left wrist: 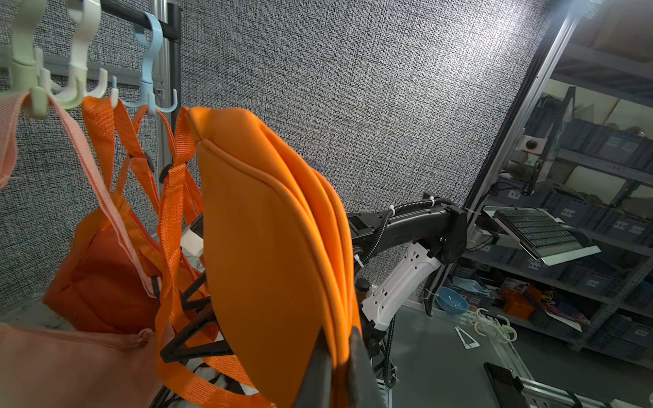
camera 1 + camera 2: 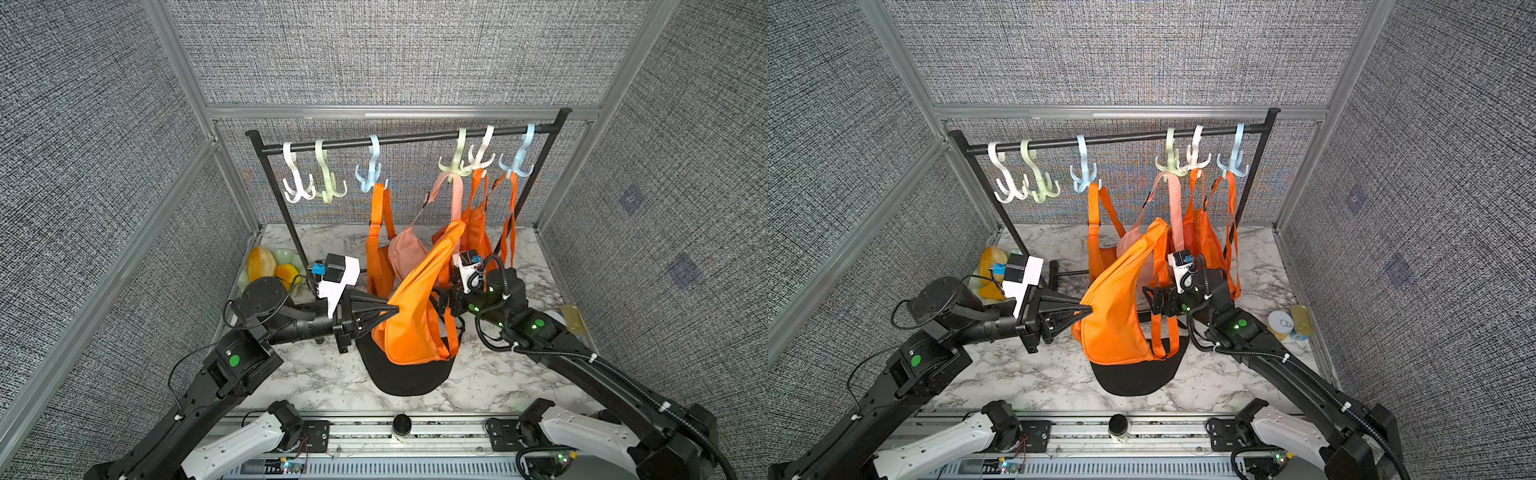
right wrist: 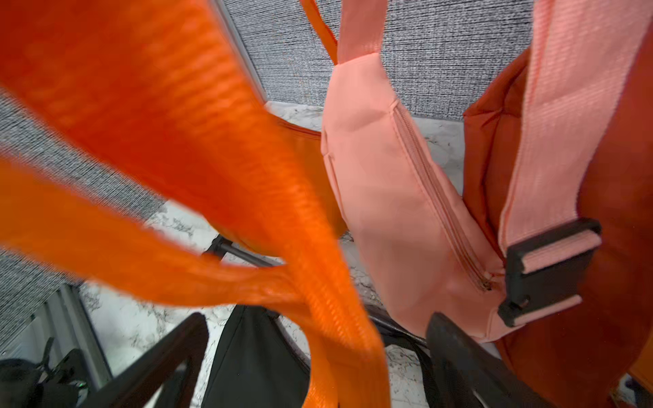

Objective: Hang the bag on a hook
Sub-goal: Hang the bag on the hook.

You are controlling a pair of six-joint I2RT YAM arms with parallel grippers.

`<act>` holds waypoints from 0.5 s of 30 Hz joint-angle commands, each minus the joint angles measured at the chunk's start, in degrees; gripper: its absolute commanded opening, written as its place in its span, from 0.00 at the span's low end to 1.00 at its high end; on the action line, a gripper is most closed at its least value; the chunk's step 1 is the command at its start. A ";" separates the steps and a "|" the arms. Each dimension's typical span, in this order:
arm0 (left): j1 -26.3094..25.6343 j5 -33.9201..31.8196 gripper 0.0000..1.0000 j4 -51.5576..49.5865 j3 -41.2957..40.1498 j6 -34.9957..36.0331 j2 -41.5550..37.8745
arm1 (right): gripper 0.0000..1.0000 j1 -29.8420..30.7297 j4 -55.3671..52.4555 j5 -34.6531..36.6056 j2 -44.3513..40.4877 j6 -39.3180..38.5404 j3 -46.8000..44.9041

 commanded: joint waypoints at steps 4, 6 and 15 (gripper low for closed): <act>0.12 -2.81 0.00 3.27 -2.33 -2.03 -3.80 | 0.87 -0.40 7.16 5.53 2.55 1.97 1.13; 0.11 -3.56 0.00 2.73 -2.77 -1.97 -4.70 | 0.76 -0.42 7.39 5.80 2.60 1.86 1.59; 0.05 -10.23 0.00 -0.56 -3.49 -1.16 -9.08 | 0.18 -0.65 5.14 9.64 -1.53 0.37 1.62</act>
